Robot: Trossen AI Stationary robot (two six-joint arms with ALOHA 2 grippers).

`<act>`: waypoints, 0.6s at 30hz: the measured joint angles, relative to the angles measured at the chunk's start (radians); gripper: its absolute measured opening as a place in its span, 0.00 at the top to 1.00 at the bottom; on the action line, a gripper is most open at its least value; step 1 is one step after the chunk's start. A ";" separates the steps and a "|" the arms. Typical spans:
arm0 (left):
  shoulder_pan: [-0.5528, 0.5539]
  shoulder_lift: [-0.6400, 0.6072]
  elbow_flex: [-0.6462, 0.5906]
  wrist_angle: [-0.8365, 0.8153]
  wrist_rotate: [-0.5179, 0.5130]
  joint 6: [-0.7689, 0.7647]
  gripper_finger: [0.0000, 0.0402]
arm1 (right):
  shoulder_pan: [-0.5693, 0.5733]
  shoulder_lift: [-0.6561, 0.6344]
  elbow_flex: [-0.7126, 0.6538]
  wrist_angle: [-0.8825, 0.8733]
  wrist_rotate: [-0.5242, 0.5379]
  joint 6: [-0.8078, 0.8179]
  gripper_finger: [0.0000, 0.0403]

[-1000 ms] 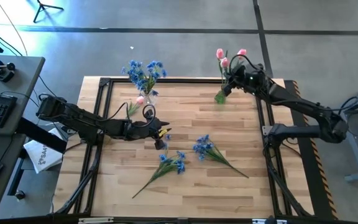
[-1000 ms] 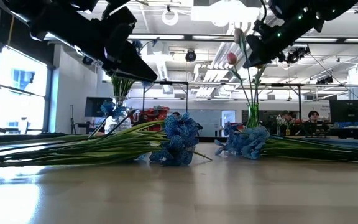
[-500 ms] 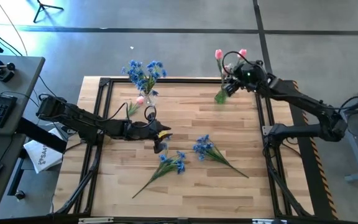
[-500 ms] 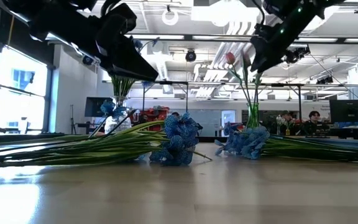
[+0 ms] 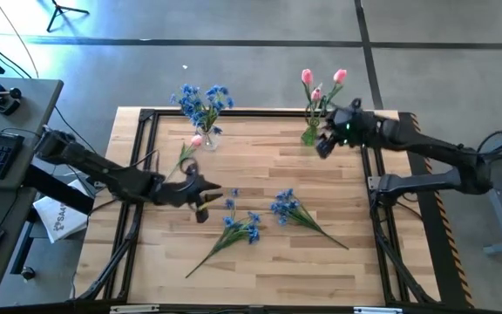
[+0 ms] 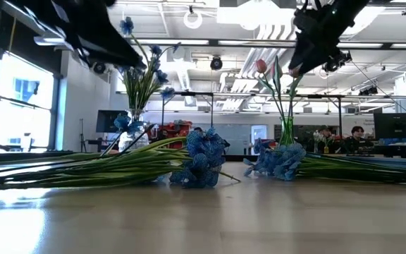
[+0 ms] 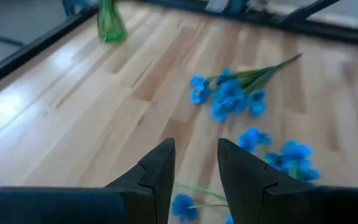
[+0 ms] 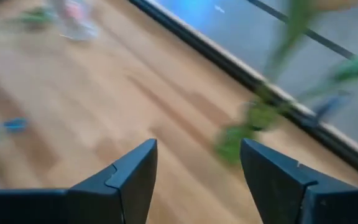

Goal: Sort flowers into vase by color
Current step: Put the blue flowers into the transparent vase

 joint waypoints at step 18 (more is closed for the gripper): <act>-0.169 0.165 0.000 -0.261 0.348 -0.295 0.71 | 0.413 0.062 -0.476 0.891 0.056 0.081 0.48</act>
